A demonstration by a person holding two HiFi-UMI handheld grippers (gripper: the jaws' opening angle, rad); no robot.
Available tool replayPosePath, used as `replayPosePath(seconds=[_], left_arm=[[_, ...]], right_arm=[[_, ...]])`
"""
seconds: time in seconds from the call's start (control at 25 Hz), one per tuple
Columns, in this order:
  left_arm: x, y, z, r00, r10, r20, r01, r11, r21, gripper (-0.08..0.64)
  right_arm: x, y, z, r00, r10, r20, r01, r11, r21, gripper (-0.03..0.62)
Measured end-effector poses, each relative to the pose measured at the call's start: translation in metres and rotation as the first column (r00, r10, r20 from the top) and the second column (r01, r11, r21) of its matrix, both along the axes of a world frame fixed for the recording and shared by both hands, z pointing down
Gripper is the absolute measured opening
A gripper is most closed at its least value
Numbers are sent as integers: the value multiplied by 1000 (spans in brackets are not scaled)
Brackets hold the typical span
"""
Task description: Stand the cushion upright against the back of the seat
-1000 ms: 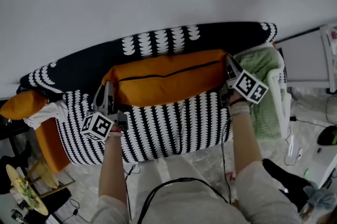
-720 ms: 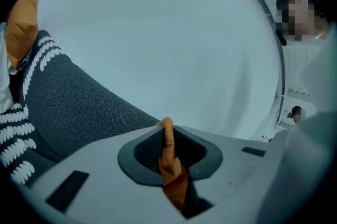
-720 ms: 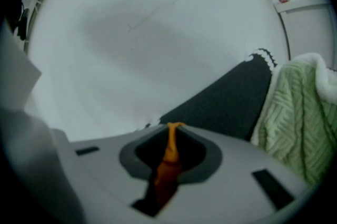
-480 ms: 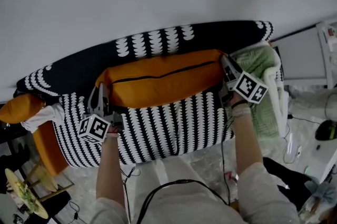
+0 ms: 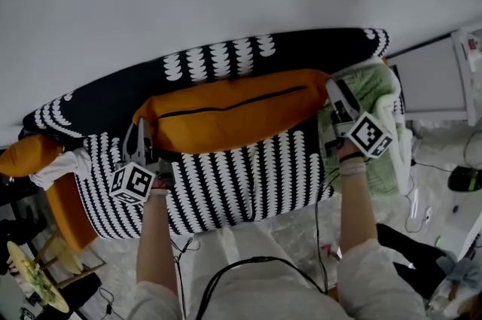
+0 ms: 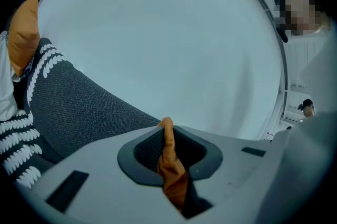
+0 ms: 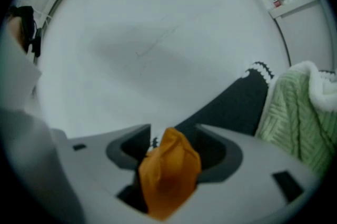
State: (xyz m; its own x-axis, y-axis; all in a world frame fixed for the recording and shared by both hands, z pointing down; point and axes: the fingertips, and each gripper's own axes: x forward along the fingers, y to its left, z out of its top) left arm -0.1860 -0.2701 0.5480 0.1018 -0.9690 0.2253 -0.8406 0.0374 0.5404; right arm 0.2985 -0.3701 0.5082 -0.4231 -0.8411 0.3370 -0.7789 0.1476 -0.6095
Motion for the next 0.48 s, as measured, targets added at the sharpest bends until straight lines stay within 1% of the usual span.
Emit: replayPosePath(seconds=[0.16,0.24,0.4,0.48], left_arm=[[-3,-2,0,999,9,44,-9,1000,-10,71],[-4,-2,0,998,18,67,-16,1000,-18,71],[-12,-2,-1,997,13,76,-11,1000,-29,71],[-13,-2,-2,994,17,106,-14,999,-33,74]], right_arm=[[-1,13,-4,1000,-10,-7,10,1000,4,255],[-6,19,-6,1000,-16,5,16,1000,9,255],[-20,29,-7,999,-41,-4,42,999,18,255],[-25,33,-6,999,-50,2,49,999,16,255]])
